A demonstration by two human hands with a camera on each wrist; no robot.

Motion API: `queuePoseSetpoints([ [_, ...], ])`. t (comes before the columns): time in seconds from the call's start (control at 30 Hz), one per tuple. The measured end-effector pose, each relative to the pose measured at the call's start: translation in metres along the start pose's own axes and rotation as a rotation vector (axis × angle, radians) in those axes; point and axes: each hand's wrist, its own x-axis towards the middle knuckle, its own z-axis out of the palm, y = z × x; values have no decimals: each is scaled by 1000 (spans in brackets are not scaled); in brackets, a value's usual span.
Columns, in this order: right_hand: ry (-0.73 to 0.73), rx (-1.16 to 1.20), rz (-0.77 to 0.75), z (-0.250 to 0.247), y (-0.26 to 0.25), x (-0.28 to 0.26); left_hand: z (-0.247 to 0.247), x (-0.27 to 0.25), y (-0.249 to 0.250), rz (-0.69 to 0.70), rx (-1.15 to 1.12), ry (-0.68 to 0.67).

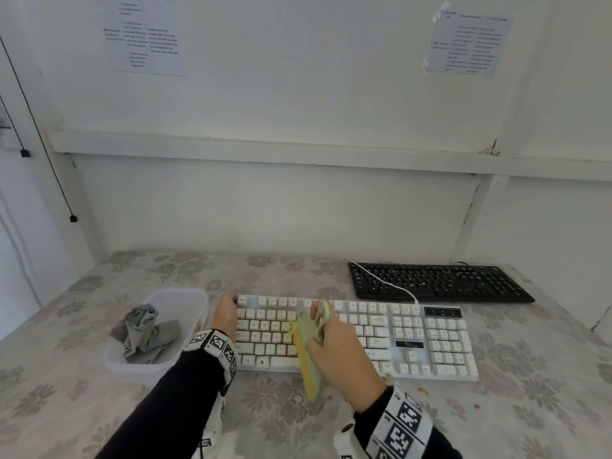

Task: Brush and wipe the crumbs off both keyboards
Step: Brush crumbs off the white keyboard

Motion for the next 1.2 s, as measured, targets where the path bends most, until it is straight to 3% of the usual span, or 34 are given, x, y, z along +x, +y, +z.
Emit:
queuePoseSetpoints([
  [0.13, 189, 84, -88, 1, -7, 10, 0, 1, 0, 2, 0, 9],
  [0.2, 215, 94, -99, 6, -5, 14, 0, 1, 0, 0, -3, 11],
  [0.5, 19, -10, -44, 9, 10, -4, 0, 3, -1, -16, -8, 6],
  [0.73, 201, 98, -108, 12, -2, 17, -1, 6, -2, 5, -28, -8],
  [1.03, -126, -36, -27, 13, -3, 10, -3, 13, -4, 25, -23, -24],
  [1.1, -100, -20, -35, 7, -7, 11, -3, 13, -4, 19, -28, -33],
  [1.2, 63, 50, -96, 4, -15, 17, -4, 16, -4, 19, -25, -47],
])
